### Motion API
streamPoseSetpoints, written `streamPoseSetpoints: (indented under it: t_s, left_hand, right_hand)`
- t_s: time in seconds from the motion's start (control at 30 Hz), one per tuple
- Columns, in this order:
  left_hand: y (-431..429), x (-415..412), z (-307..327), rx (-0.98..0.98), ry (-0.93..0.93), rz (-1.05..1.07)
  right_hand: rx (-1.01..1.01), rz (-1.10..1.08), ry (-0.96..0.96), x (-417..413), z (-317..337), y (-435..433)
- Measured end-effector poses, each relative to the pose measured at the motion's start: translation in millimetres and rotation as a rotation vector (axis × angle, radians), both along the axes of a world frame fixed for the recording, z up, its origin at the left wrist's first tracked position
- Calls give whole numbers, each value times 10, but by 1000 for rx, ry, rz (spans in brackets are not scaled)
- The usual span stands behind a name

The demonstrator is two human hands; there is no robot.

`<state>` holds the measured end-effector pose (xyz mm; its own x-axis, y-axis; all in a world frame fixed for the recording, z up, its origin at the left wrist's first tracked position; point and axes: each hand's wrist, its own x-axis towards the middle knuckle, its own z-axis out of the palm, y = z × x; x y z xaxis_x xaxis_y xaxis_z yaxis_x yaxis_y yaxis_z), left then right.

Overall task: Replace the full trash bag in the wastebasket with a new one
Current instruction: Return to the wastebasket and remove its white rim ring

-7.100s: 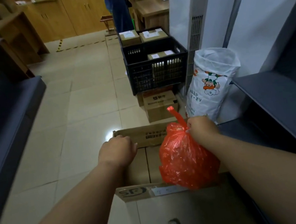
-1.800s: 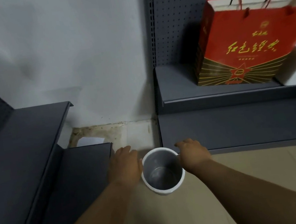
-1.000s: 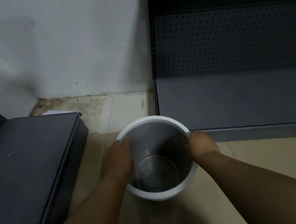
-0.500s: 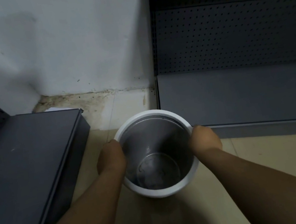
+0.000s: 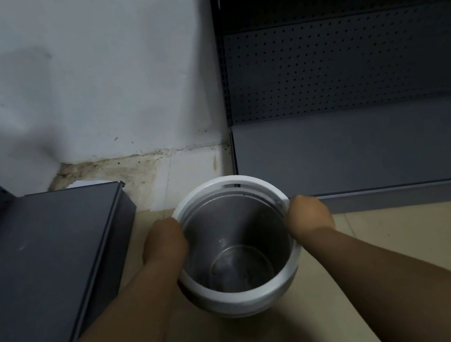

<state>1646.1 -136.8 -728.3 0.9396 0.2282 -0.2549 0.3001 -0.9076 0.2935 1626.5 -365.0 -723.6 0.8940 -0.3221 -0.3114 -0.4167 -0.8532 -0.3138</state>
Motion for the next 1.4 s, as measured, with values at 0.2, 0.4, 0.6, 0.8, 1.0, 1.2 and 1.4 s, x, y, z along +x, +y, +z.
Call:
streamPoseSetpoints:
  t_s: [0.2, 0.4, 0.6, 0.8, 1.0, 1.2, 1.4]
  left_hand:
    - [-180, 59, 120, 7, -77, -94]
    - [-841, 177, 359, -102, -312, -208]
    - [-1373, 230, 351, -142, -360, -359]
    - [-1550, 223, 130, -89, -328, -431]
    - [-1500, 231, -54, -58, -303, -432]
    - [-1386, 258, -212, 25, -297, -468]
    - [-1285, 234, -329, 84, -238, -462]
  right_hand:
    - [-2, -97, -125, -11, 65, -195]
    - [101, -317, -297, -29, 264, -820]
    - [91, -601, -349, -265, 249, -1497]
    - [74, -712, -269, -621, -87, -1884]
    - [77, -729, -149, -869, -602, -1874]
    - [130, -719, -55, -831, -1151, -1698]
    - [134, -723, -9, -1005, -1452, -1603]
